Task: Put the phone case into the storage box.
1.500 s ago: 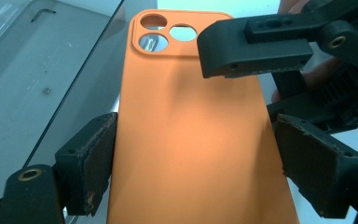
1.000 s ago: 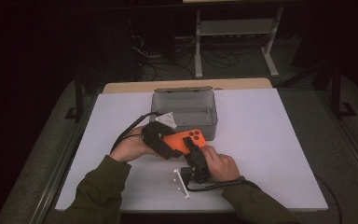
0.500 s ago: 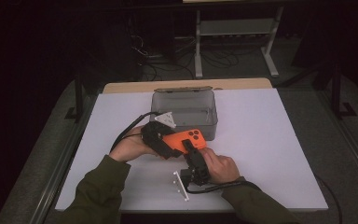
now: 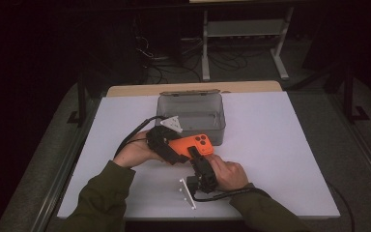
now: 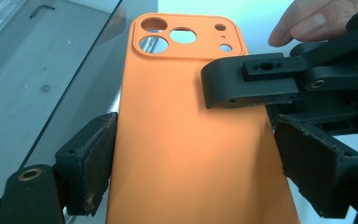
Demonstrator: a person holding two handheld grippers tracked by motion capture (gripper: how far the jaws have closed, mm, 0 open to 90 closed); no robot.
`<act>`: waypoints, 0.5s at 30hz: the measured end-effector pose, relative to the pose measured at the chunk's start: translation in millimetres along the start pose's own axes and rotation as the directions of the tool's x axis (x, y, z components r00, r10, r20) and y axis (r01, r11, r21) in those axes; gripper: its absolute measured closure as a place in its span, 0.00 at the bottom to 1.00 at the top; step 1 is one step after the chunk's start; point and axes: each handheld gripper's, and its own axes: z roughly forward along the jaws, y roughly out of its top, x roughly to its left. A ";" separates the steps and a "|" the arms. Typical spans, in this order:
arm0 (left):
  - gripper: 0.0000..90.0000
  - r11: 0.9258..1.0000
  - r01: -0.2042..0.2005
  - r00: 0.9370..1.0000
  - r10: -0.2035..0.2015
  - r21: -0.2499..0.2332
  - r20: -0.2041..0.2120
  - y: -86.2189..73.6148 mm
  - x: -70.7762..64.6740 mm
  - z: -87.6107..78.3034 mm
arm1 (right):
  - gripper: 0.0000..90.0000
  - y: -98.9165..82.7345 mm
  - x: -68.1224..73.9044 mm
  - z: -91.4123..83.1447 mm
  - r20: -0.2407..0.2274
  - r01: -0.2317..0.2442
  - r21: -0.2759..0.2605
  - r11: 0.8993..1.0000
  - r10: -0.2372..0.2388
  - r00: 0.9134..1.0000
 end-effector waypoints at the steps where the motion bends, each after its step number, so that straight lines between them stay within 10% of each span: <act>1: 0.18 1.000 0.000 1.000 0.000 0.000 0.000 0.1 -0.1 0.1 | 0.74 0.0 -0.2 0.0 -0.003 -0.001 0.000 1.000 0.001 1.000; 15: 0.17 1.000 0.022 1.000 -0.022 -0.008 0.015 -0.6 1.7 -0.3 | 0.82 0.2 -0.4 -0.9 0.000 0.009 0.000 1.000 -0.009 1.000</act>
